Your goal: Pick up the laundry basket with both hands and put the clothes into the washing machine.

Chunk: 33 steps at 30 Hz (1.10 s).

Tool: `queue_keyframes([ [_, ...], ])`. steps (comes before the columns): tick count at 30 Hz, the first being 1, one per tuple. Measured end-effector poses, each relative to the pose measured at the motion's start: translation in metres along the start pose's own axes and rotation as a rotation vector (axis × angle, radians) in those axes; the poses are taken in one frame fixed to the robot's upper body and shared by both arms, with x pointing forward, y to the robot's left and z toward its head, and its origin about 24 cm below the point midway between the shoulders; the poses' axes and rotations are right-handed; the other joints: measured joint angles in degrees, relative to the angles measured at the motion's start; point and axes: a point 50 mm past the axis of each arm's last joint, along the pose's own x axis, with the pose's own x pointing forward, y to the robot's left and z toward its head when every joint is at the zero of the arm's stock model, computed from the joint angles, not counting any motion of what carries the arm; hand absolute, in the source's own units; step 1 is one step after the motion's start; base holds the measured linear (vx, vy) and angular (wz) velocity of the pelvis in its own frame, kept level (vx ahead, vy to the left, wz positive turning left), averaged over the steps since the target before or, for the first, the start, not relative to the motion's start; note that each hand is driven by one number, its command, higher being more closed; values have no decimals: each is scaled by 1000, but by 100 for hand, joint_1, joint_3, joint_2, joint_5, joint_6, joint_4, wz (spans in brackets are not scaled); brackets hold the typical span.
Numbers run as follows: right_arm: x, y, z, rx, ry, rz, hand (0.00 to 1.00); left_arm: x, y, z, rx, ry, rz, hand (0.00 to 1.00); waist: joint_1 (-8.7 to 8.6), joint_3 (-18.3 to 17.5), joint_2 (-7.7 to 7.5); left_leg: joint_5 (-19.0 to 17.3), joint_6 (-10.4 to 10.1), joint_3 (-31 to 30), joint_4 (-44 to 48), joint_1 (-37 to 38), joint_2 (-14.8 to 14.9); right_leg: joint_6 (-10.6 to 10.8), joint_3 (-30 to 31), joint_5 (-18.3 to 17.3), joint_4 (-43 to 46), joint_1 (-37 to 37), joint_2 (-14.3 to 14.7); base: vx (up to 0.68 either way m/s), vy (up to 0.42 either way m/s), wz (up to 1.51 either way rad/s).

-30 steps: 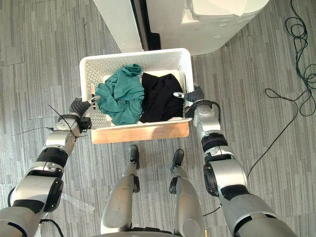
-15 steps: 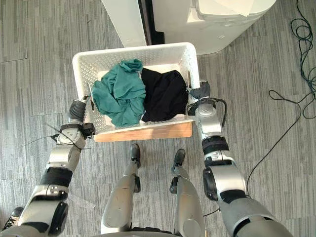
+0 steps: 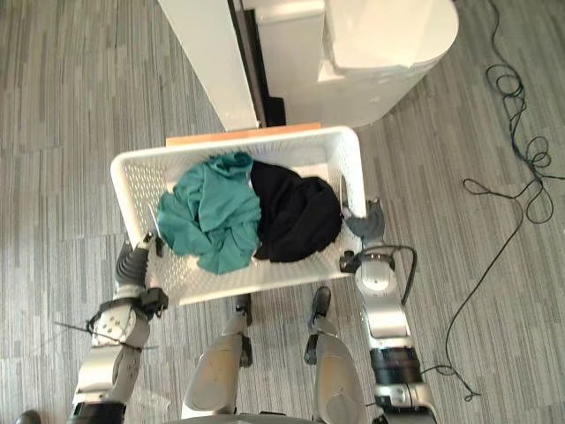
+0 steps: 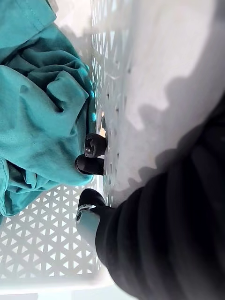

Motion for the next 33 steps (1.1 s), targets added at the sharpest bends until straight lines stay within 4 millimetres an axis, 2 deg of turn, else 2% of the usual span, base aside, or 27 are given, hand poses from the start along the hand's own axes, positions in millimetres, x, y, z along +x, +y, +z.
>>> queue_keyframes([
  [1, -5, -1, -6, -5, 18, 7, 100, -5, 2, -6, -4, 24, 3, 100, -56, -83, 0, -57, 0, 15, 59, 36, 10, 9, 11, -9, -3, 62, 4, 75, 5, -13],
  [4, -13, -5, -14, -9, 32, 15, 100, -10, 3, -12, -11, 52, 2, 100, -49, -117, -39, -513, -18, 188, 700, 51, 111, 18, 245, -29, 23, 209, 58, 38, -4, -40],
  [5, -15, -4, -16, -9, 37, 32, 100, -14, 6, -15, -14, 65, 15, 100, -47, -115, -40, -866, -20, 290, 1241, 10, 231, 5, 423, -77, 114, 276, 121, -1, -11, -95],
  [6, -18, -3, -18, -11, 43, 46, 100, -19, 8, -18, -22, 78, 28, 100, -47, -123, -25, -1369, -19, 195, 2001, -27, 400, 2, 674, -162, 280, 339, 267, -6, -7, -128],
  [7, -18, -2, -19, -9, 44, 60, 100, -25, 9, -18, -25, 82, 35, 100, -45, -132, -17, -1692, -52, -170, 2429, -27, 491, -28, 852, -224, 416, 361, 381, -8, 16, -122],
  [8, -19, -3, -19, -11, 43, 64, 100, -27, 9, -18, -27, 82, 36, 100, -50, -141, -9, -1841, -141, -448, 2623, -19, 539, -37, 959, -255, 494, 364, 469, -24, 55, -129],
  [9, -21, -9, -20, -16, 34, 58, 100, -28, 6, -19, -40, 84, 22, 100, -68, -165, -18, -2156, -317, -1011, 3014, 23, 550, -58, 1244, -372, 657, 339, 632, -39, 95, -112],
  [10, -23, -14, -22, -15, 33, 48, 100, -28, 3, -20, -50, 87, 12, 100, -128, -216, -5, -2334, -340, -1270, 3176, 39, 527, -14, 1384, -402, 718, 326, 705, -43, 136, -115],
  [11, -28, -20, -24, -11, 36, 32, 100, -29, -2, -22, -58, 95, -5, 100, -276, -360, 8, -2584, -310, -1487, 3214, 55, 483, 49, 1504, -423, 772, 253, 754, -19, 133, -63],
  [12, -31, -25, -25, -11, 42, 18, 100, -30, -5, -23, -58, 100, -17, 100, -377, -396, 4, -2681, -305, -1538, 3188, 70, 444, 92, 1540, -424, 798, 238, 744, -1, 165, -42],
  [13, -40, -34, -31, -7, 64, -21, 100, -27, -14, -23, -54, 100, -57, 100, -482, -439, -60, -2723, -247, -1463, 3271, 102, 340, 212, 1646, -356, 813, 241, 656, 9, 205, -37],
  [14, -49, -42, -34, -5, 80, -46, 100, -29, -19, -25, -57, 108, -82, 100, -564, -482, -82, -2802, -176, -1258, 3367, 167, 285, 316, 1809, -262, 782, 275, 592, 5, 220, -47],
  [15, -52, -45, -34, -10, 80, -54, 100, -30, -20, -26, -60, 113, -92, 100, -567, -510, -71, -2852, -120, -1172, 3435, 172, 259, 377, 1904, -216, 768, 268, 569, -132, 519, -159],
  [16, -70, -58, -33, -14, 86, -110, 100, -31, -30, -27, -70, 115, -138, 100, -675, -582, 27, -3024, 255, -307, 3681, 280, 98, 380, 1869, 345, 671, 127, 333, -230, 484, -182],
  [17, -72, -57, -32, -5, 81, -117, 100, -29, -30, -26, -61, 110, -144, 100, -650, -599, 45, -2949, 482, 57, 3554, 372, 138, 46, 1356, 450, 537, 142, 163, -313, 506, -215],
  [18, -72, -57, -32, -3, 83, -118, 100, -28, -30, -27, -59, 114, -143, 100, -635, -596, 67, -2942, 556, 343, 3523, 492, 114, -66, 746, 172, 893, 154, -24, -222, 165, -116],
  [19, -73, -57, -32, -4, 85, -119, 100, -28, -30, -28, -58, 117, -143, 100, -636, -599, 87, -2948, 566, 443, 3522, 549, 112, -46, 562, 20, 1035, 205, -105, -242, 175, -115],
  [20, -74, -56, -33, -6, 91, -116, 100, -28, -28, -29, -61, 124, -136, 100, -690, -677, 104, -2929, 709, 914, 3510, 636, 132, 41, 97, -377, 1453, 265, -248, -195, 130, -100],
  [21, -73, -55, -31, -7, 80, -109, 100, -28, -27, -30, -69, 125, -123, 100, -671, -689, 99, -2936, 722, 1155, 3460, 672, 144, 65, -117, -563, 1754, 236, -327, -256, 93, -178],
  [22, -65, -51, -25, -16, 50, -92, 100, -28, -25, -30, -97, 123, -93, 100, -491, -713, 141, -2873, 779, 1789, 3222, 922, 229, -630, -682, -1140, 2793, 84, -587, -172, 29, -237],
  [23, -60, -49, -25, -29, 46, -85, 100, -32, -24, -34, -109, 139, -79, 100, -378, -895, 232, -2753, 752, 2287, 2895, 1144, 255, -692, -1251, -1474, 3151, 227, -759, -115, 6, -239],
  [25, -54, -47, -29, -30, 57, -72, 100, -34, -23, -36, -110, 141, -74, 100, -385, -1200, 279, -2714, 703, 2665, 2714, 1091, 252, -301, -1551, -1733, 2707, 628, -921, 22, -31, -162],
  [26, -45, -45, -30, -30, 54, -70, 100, -30, -25, -36, -112, 134, -78, 100, -388, -1263, 254, -2708, 685, 2915, 2736, 1019, 250, -19, -1616, -1830, 2016, 835, -874, 12, -102, -127],
  [27, -39, -49, -35, -53, 75, -76, 100, -25, -31, -44, -133, 168, -75, 100, -489, -1310, 410, -2565, 590, 2917, 2603, 966, 287, -50, -1593, -1517, 1563, 858, -598, 17, -115, -101],
  [29, -34, -49, -41, -69, 101, -67, 100, -26, -32, -52, -139, 205, -70, 100, -556, -1385, 517, -2347, 478, 3104, 2315, 1071, 365, -89, -1409, -1129, 877, 1000, -245, 58, -94, -81],
  [31, -33, -47, -46, -72, 121, -62, 100, -24, -32, -57, -135, 226, -60, 100, -557, -1386, 460, -2266, 400, 3384, 2200, 1176, 540, -187, -1112, -653, 23, 1224, 162, 46, -108, -97],
  [33, -33, -46, -49, -77, 137, -54, 100, -25, -31, -61, -134, 244, -54, 100, -558, -1387, 398, -2264, 397, 3434, 2204, 1302, 606, -235, -928, -425, -419, 1415, 341, 49, -92, -71],
])
